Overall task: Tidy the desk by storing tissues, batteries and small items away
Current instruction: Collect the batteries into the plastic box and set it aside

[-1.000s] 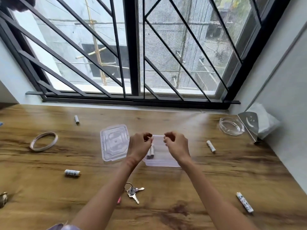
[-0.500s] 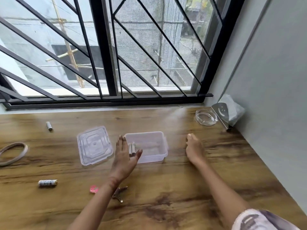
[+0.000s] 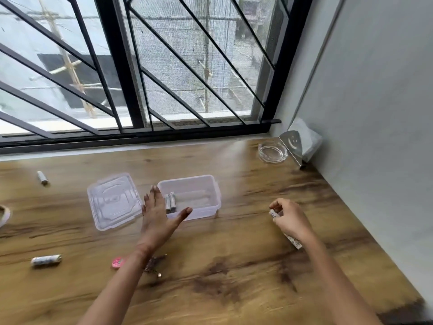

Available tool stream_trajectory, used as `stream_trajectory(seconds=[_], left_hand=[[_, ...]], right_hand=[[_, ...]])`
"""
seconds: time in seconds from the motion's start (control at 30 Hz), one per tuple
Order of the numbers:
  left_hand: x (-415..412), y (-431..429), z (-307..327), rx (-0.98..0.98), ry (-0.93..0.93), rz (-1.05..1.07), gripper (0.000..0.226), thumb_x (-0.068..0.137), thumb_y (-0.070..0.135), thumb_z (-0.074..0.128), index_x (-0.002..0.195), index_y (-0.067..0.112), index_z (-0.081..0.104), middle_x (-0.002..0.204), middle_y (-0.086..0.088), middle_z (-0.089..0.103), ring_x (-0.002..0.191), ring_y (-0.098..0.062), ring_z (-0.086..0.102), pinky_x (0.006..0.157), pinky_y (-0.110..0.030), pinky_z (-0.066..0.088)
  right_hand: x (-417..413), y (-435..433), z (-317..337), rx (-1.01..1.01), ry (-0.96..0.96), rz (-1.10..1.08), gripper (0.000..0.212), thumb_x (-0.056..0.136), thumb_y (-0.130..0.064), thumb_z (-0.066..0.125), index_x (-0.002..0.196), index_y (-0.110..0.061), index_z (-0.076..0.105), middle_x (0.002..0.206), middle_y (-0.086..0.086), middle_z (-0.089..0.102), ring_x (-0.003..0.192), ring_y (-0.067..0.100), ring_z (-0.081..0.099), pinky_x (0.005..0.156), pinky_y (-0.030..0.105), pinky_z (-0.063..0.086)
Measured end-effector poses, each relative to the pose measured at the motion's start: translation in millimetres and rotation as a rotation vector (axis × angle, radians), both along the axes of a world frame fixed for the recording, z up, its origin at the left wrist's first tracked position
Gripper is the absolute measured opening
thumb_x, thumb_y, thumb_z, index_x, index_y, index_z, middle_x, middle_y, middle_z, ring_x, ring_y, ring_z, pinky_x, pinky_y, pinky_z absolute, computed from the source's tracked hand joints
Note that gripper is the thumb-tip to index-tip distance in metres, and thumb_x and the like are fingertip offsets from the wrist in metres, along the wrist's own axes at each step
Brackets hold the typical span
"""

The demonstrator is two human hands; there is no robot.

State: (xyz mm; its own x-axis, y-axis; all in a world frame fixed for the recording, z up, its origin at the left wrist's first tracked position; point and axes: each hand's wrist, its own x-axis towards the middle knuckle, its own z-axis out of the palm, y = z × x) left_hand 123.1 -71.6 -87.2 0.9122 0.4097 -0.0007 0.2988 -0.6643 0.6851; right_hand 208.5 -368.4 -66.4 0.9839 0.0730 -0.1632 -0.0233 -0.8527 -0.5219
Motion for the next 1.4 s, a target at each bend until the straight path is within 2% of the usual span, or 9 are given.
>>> stream_trajectory(seconds=[0.17,0.37,0.57,0.67,0.87,1.0,1.1,1.17,1.4], left_hand=[[0.4,0.6,-1.9,-0.01,-0.012,-0.005,0.109,0.074,0.06,0.058,0.147,0.011,-0.006,0.157,-0.005,-0.007,0.144,-0.019,-0.01,0.119,-0.039,0.0],[-0.3,-0.4,-0.2,-0.022,-0.018,-0.015,0.108,0.075,0.058,0.059,0.147,0.01,-0.006,0.157,-0.005,-0.007,0.144,-0.019,-0.009,0.119,-0.04,0.0],[-1.1,-0.9,0.0,-0.027,-0.017,-0.004,0.108,0.074,0.059,0.059,0.147,0.011,-0.005,0.157,-0.005,-0.006,0.144,-0.019,-0.008,0.119,-0.041,0.001],[-1.0,-1.2,1.1,-0.022,-0.006,-0.002,0.108,0.074,0.059,0.059,0.147,0.011,-0.005,0.157,-0.005,-0.007,0.144,-0.019,-0.008,0.119,-0.04,0.001],[-0.5,-1.3,1.0,-0.005,0.02,0.003,0.109,0.074,0.06,0.059,0.147,0.011,-0.007,0.157,-0.003,-0.008,0.144,-0.019,-0.01,0.117,-0.037,-0.006],[0.8,-0.2,-0.8,0.012,0.058,0.012,0.111,0.074,0.063,0.057,0.146,0.011,-0.01,0.157,-0.004,-0.012,0.144,-0.02,-0.013,0.115,-0.037,-0.009],[1.3,-0.4,-1.7,0.045,0.076,0.023,0.111,0.074,0.065,0.054,0.146,0.012,-0.011,0.157,-0.004,-0.011,0.144,-0.021,-0.012,0.114,-0.038,-0.01],[0.8,-0.1,-1.9,0.056,0.083,0.027,0.112,0.072,0.068,0.052,0.147,0.013,-0.011,0.157,-0.002,-0.012,0.144,-0.02,-0.012,0.114,-0.038,-0.009],[2.1,0.5,-3.2,0.081,0.103,0.038,0.114,0.07,0.069,0.053,0.147,0.015,-0.012,0.157,0.001,-0.013,0.144,-0.019,-0.014,0.114,-0.038,-0.01]], right_hand=[[-16.5,-28.7,1.9,-0.088,0.132,0.029,0.028,0.077,-0.004,0.061,0.101,-0.018,0.064,0.093,-0.002,0.062,0.083,0.014,0.056,0.071,0.021,0.04],[-25.8,-29.2,0.9,-0.155,0.072,-0.034,0.028,0.077,-0.003,0.059,0.102,-0.015,0.058,0.104,0.005,0.063,0.089,0.022,0.057,0.073,0.027,0.045],[-27.4,-15.9,5.6,-0.204,0.055,-0.058,0.027,0.075,-0.01,0.067,0.101,-0.017,0.062,0.107,0.007,0.064,0.098,0.026,0.059,0.076,0.027,0.046],[-21.6,4.7,16.1,-0.051,0.004,-0.037,0.023,0.075,-0.007,0.065,0.098,-0.011,0.066,0.099,0.01,0.069,0.091,0.027,0.063,0.077,0.033,0.052],[-7.8,87.0,49.5,0.538,-0.046,0.035,0.024,0.075,-0.003,0.071,0.098,-0.01,0.065,0.079,0.002,0.064,0.065,0.01,0.059,0.059,0.02,0.053],[-1.9,150.7,54.3,0.757,0.119,0.081,0.021,0.075,0.002,0.069,0.091,-0.01,0.062,0.076,0.003,0.061,0.074,0.019,0.061,0.067,0.035,0.058],[0.1,184.1,47.1,0.708,0.259,0.089,0.018,0.073,0.009,0.066,0.07,-0.006,0.057,0.068,0.006,0.055,0.066,0.021,0.059,0.059,0.034,0.057],[2.1,197.2,37.6,0.652,0.304,0.07,0.022,0.069,0.011,0.066,0.066,-0.006,0.053,0.067,0.009,0.051,0.06,0.02,0.056,0.057,0.035,0.056],[14.4,212.0,5.0,0.487,0.256,0.022,0.028,0.068,0.001,0.067,0.047,-0.01,0.052,0.056,0.008,0.057,0.062,0.026,0.062,0.067,0.047,0.058]])
